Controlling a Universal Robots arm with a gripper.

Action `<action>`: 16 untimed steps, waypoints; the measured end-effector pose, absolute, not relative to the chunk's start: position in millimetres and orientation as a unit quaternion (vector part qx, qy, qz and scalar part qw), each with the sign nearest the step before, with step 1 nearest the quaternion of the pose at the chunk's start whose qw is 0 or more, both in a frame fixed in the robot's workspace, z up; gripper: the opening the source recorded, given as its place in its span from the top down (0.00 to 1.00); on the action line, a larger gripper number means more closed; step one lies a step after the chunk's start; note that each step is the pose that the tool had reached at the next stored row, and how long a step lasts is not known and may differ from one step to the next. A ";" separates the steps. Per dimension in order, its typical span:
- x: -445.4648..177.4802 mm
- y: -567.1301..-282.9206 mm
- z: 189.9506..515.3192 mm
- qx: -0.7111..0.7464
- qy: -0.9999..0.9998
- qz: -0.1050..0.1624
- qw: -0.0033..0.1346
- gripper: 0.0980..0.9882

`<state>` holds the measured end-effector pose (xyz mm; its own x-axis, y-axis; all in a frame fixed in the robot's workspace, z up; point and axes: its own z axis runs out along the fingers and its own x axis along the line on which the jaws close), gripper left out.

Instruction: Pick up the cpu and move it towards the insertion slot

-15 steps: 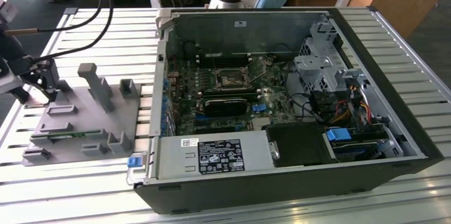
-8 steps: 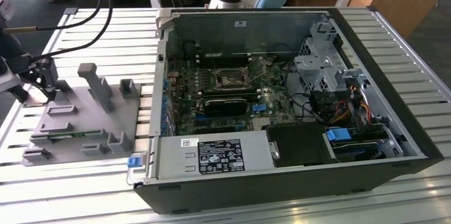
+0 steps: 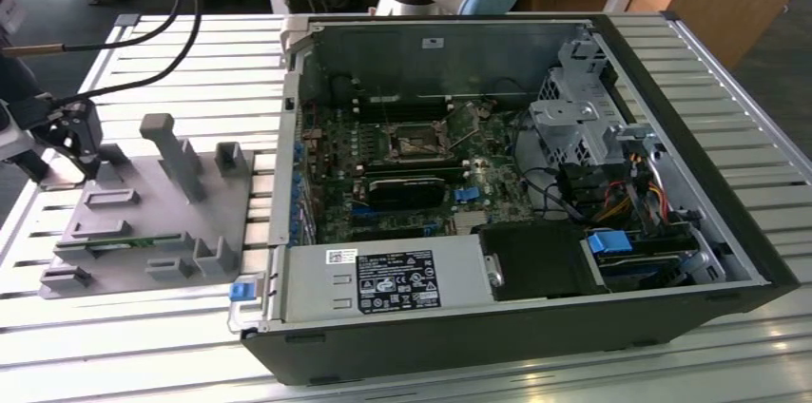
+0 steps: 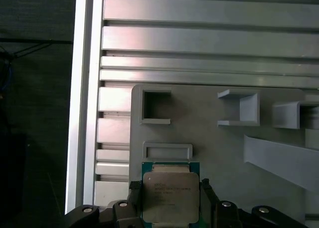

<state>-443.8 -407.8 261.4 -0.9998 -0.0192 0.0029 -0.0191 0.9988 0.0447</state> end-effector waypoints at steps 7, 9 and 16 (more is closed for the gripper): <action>-443.8 -407.8 265.2 0.010 -1.000 -0.022 0.002 0.50; -443.8 -407.8 266.6 0.010 -1.000 -0.022 0.002 0.50; -443.8 -407.8 270.3 0.010 -1.000 -0.022 0.002 0.50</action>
